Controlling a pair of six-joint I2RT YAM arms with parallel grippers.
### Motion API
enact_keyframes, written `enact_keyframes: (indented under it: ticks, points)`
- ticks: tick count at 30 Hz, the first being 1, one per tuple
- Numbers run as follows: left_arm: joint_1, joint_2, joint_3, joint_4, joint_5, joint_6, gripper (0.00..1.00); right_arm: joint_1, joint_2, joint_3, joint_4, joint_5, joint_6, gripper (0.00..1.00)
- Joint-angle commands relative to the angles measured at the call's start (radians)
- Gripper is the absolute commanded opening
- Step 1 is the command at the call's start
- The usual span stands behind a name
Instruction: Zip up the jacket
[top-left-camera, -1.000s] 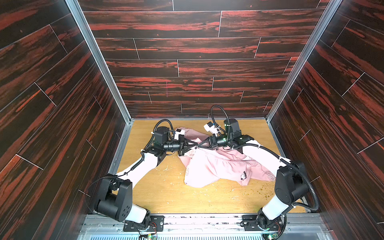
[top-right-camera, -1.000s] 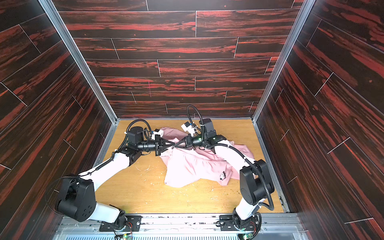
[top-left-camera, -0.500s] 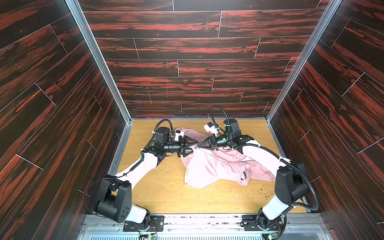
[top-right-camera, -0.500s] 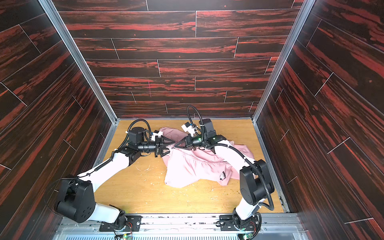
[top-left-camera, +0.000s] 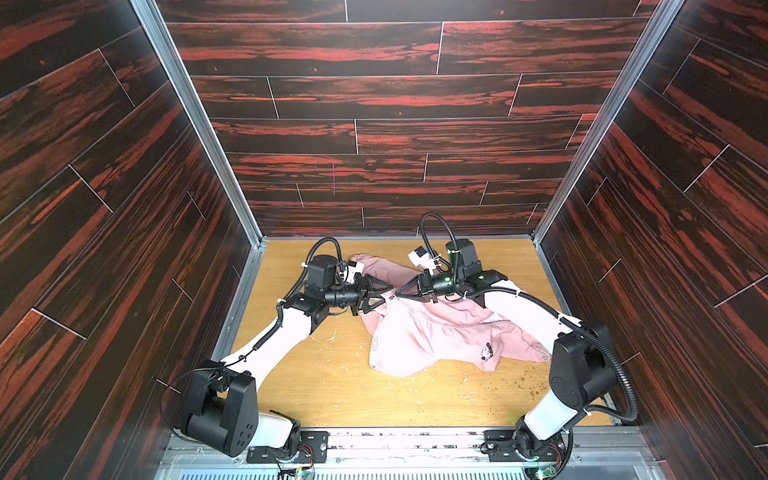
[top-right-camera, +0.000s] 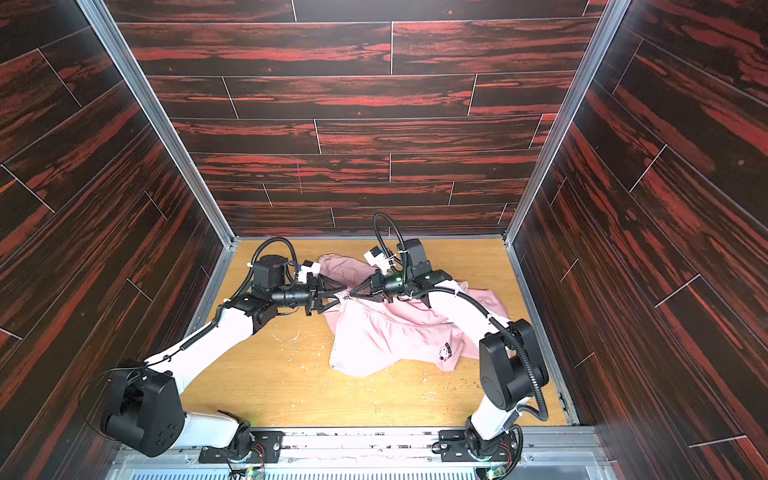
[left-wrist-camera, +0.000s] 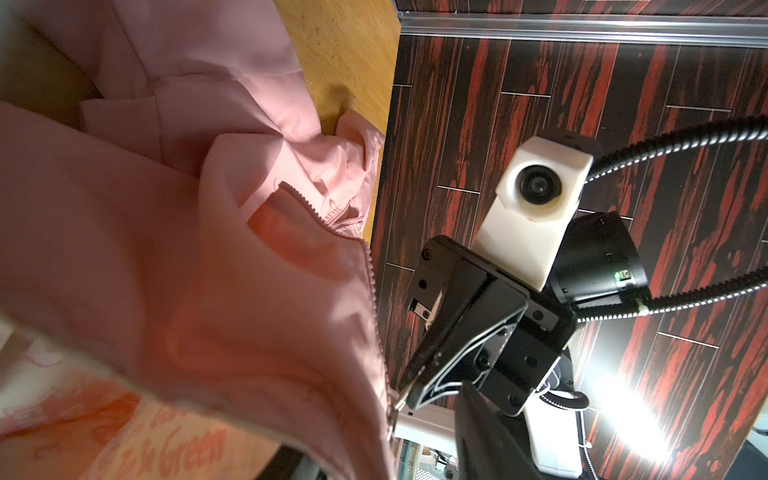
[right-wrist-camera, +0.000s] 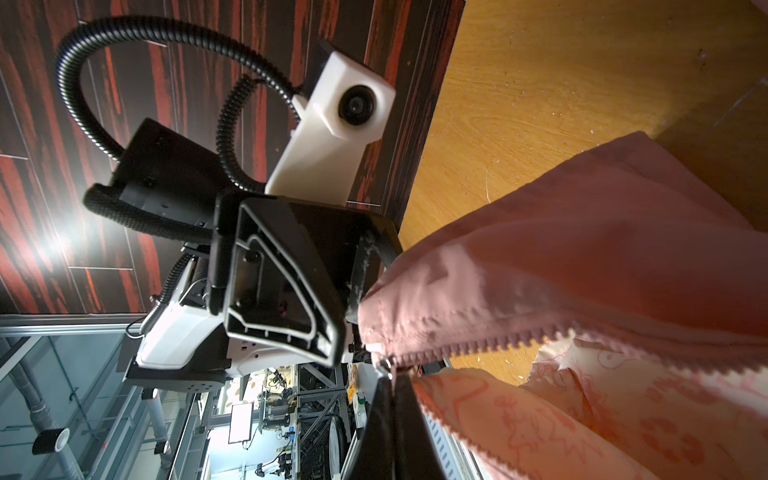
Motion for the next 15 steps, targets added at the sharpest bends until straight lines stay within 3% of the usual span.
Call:
enact_keyframes:
  ticks: [1,5,15]
  points:
    - [-0.001,-0.058,-0.012,-0.046,-0.013,0.056,0.58,0.007,0.027,0.031,-0.018,0.011,0.005,0.0]
    - [-0.006,-0.086,-0.003,-0.167,-0.033,0.197,0.6,0.008,0.033,0.039,-0.018,0.013,0.014,0.0]
    - [-0.045,-0.083,0.025,-0.247,-0.085,0.328,0.61,0.009,0.045,0.057,-0.017,0.016,0.029,0.0]
